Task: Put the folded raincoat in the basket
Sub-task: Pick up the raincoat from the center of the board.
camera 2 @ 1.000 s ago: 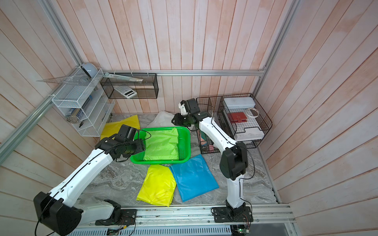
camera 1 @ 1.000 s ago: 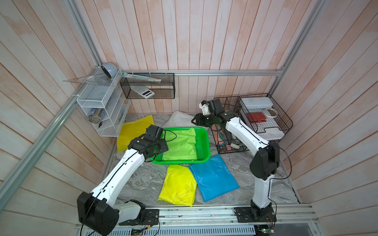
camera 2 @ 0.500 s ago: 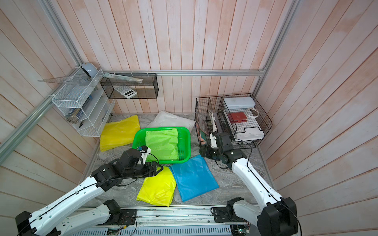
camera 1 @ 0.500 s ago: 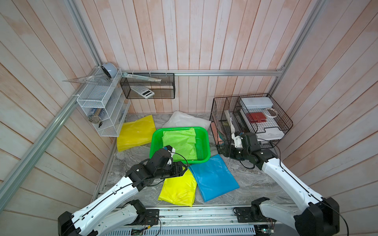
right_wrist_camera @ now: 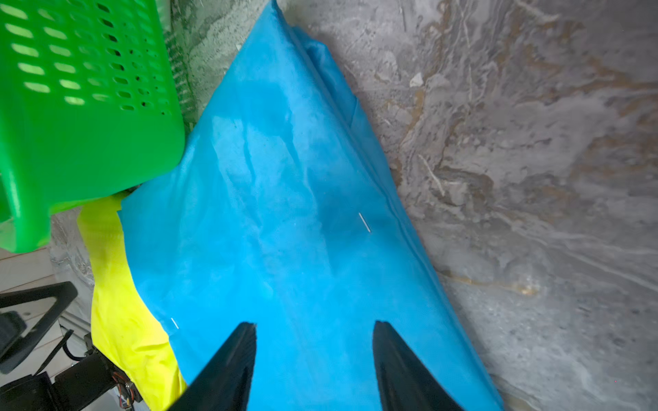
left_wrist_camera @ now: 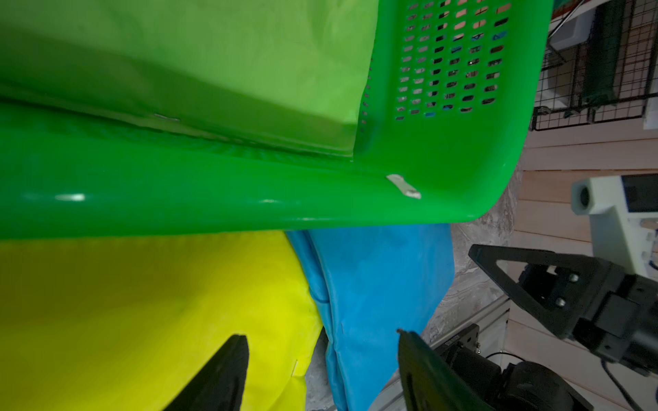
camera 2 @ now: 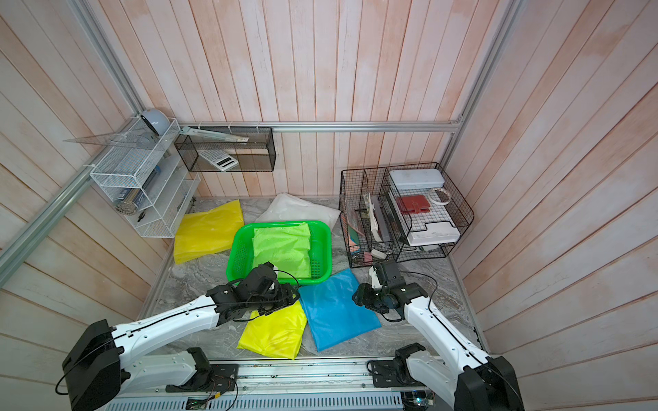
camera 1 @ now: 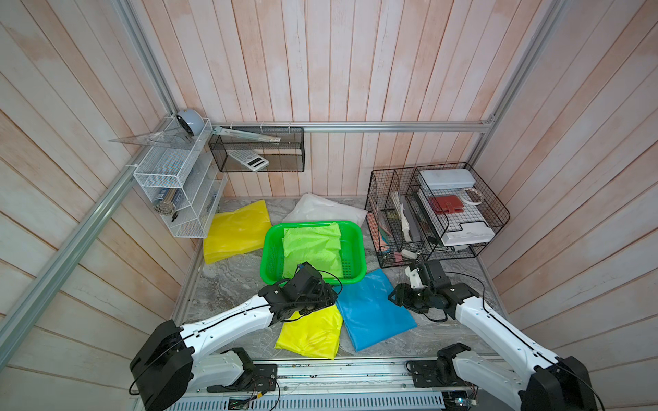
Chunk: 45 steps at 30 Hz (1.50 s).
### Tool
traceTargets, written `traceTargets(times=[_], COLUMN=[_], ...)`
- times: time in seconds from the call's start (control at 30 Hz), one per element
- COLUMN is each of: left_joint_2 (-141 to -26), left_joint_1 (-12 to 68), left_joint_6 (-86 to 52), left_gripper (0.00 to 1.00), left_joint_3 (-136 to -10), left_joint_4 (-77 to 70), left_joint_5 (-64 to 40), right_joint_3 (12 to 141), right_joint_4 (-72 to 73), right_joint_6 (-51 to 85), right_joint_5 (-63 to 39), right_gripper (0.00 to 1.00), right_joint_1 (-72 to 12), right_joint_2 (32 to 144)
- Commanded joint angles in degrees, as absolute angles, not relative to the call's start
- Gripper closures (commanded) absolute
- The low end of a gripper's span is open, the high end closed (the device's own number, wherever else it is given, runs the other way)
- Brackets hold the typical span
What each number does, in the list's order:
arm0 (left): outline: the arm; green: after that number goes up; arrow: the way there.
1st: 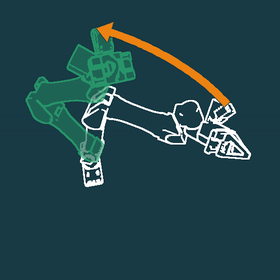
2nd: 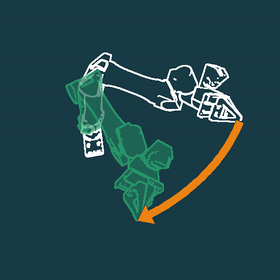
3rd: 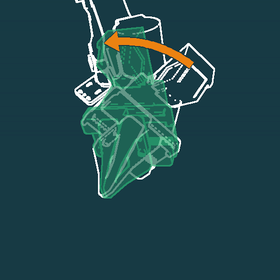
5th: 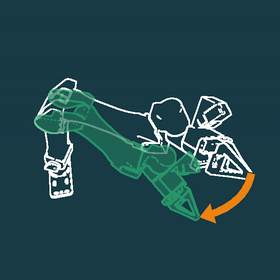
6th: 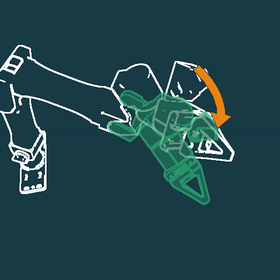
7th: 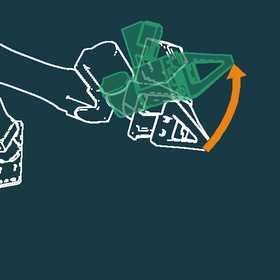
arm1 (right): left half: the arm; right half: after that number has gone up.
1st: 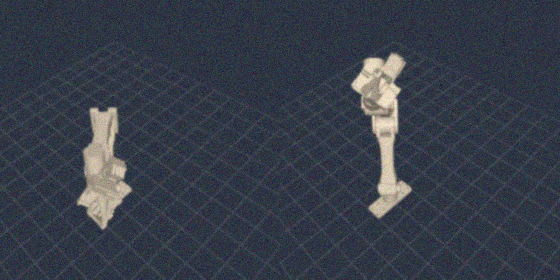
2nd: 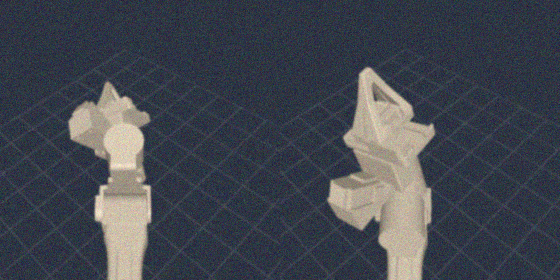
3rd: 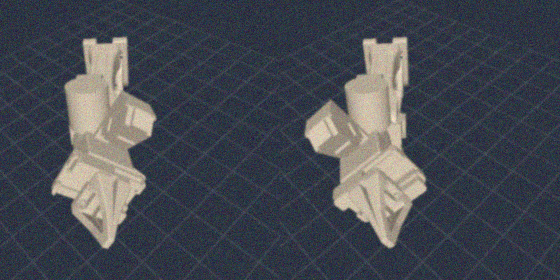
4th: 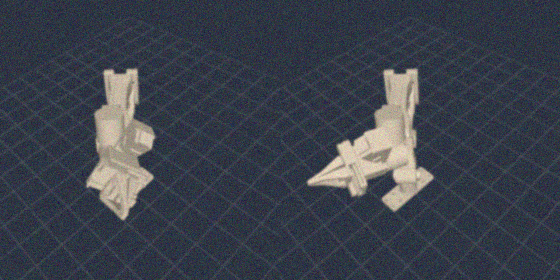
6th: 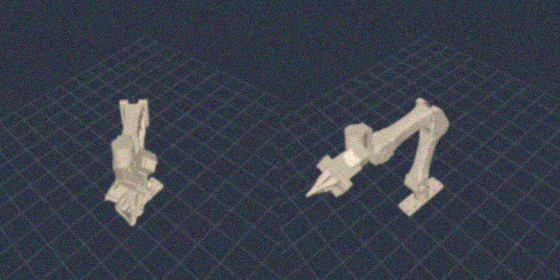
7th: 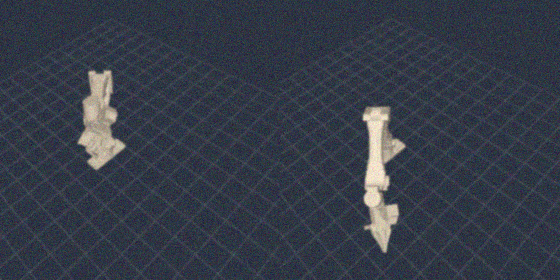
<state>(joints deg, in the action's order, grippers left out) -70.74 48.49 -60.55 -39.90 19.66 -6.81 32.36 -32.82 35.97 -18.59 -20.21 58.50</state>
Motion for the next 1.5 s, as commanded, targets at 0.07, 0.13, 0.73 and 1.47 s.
traceTargets(times=[0.07, 0.13, 0.73, 1.47], left_joint_2=[-72.66, -73.31, -83.49, -92.26], left_joint_1=[49.53, 49.66, 50.69, 50.89], left_joint_6=[-63.84, -64.54, -68.02, -67.26], left_gripper=[0.28, 0.28, 0.27, 0.71], left_joint_3=[-37.67, -36.89, -37.53, -42.63], left_joint_4=[13.85, 12.1, 4.74, 0.9], left_joint_5=[-4.93, -4.79, -3.09, -3.7], right_joint_3=[32.98, 33.15, 26.91, 26.94], right_joint_4=[-32.0, -30.72, -29.8, -30.59], right_joint_6=[33.46, 33.42, 37.71, 36.82], right_joint_5=[-26.43, -24.78, -25.22, -24.17], right_gripper=[0.55, 0.59, 0.74, 0.73], right_joint_1=[-23.47, -26.04, -32.58, -32.6], right_joint_2=[58.64, 58.53, 71.81, 70.64])
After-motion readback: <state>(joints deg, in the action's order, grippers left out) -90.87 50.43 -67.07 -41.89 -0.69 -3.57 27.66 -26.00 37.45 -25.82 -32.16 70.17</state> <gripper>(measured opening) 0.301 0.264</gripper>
